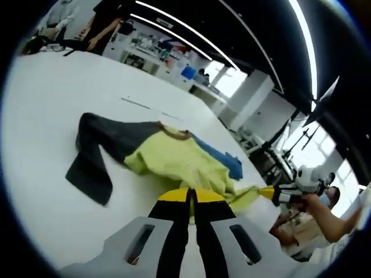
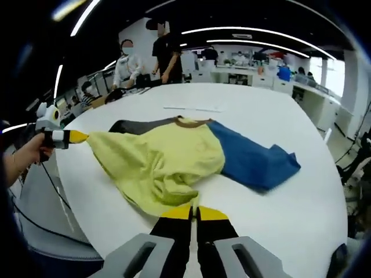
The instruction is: Fold the garment on the visible template until the final outline fits inside the template.
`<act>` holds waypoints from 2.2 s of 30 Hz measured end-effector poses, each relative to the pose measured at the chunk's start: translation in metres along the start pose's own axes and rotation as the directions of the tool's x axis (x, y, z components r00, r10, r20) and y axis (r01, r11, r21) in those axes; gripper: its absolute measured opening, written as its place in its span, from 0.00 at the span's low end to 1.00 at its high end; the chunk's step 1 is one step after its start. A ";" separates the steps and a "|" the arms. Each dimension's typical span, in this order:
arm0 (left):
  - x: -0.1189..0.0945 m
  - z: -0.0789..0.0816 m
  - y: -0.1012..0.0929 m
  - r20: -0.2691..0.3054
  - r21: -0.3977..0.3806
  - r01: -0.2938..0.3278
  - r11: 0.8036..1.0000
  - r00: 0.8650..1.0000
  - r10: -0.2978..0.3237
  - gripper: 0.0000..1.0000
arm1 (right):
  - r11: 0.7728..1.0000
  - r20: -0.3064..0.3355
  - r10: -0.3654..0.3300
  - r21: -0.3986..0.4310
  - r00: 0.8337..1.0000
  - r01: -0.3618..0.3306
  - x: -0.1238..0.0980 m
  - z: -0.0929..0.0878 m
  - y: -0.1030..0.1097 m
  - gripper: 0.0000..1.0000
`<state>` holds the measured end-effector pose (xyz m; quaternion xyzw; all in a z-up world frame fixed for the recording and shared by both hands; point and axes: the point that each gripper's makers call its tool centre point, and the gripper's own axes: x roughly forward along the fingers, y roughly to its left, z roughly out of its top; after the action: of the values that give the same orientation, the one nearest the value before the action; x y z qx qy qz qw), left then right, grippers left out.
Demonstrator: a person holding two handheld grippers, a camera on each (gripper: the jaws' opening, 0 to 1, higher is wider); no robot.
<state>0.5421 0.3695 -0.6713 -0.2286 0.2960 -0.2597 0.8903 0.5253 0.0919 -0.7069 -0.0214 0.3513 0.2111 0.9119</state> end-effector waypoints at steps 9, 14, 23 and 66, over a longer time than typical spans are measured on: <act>-0.024 -0.023 0.002 -0.052 0.009 -0.032 0.999 0.998 0.032 0.00 | 1.000 -0.020 0.010 0.011 1.000 -0.010 -0.014 -0.011 0.001 0.00; -0.034 -0.030 0.004 -0.068 -0.002 -0.041 0.999 0.997 0.041 0.00 | 1.000 -0.038 0.006 0.006 0.999 -0.006 -0.019 -0.019 0.003 0.00; -0.048 -0.049 0.009 -0.108 -0.020 -0.062 0.998 0.992 0.059 0.00 | 1.000 -0.098 -0.029 -0.011 0.995 0.028 -0.035 -0.043 -0.001 0.00; -0.072 -0.146 0.061 -0.383 0.128 -0.209 0.970 0.891 0.243 0.00 | 0.995 -0.282 -0.043 0.074 0.958 0.067 -0.030 -0.135 0.000 0.00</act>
<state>0.4178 0.4222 -0.7816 -0.0980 0.4833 -0.2075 0.8448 0.4200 0.0555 -0.7890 -0.0230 0.4846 0.1658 0.8586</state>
